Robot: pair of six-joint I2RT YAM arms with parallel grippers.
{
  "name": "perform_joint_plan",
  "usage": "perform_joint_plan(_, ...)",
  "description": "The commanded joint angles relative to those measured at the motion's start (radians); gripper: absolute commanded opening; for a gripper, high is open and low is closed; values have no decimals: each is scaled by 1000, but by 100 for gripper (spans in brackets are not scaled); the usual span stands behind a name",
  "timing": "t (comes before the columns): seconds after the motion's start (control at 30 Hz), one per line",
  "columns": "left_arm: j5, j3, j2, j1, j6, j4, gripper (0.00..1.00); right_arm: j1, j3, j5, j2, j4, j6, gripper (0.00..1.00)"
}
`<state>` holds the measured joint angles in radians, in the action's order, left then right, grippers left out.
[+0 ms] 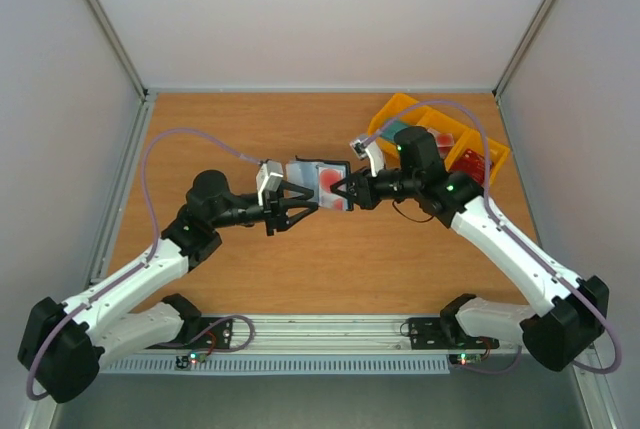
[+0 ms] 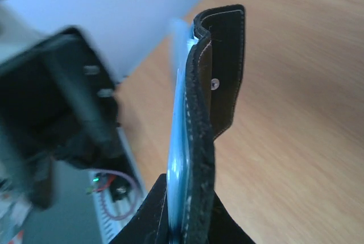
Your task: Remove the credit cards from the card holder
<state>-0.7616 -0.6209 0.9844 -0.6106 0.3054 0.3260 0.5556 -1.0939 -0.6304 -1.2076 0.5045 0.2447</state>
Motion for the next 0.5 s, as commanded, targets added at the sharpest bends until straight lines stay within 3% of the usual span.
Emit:
perform_joint_plan(0.0,-37,7,-24,-3,-17,52,39,1,23,-315,67,-167,64,1)
perform_joint_plan(0.2,17,12,-29,0,-12,37,34,3,30,-454,106,-176,119,1)
perform_joint_plan(0.47,-93,4,-25,-3,-35,112,21,24,28,-476,79,-167,144,1)
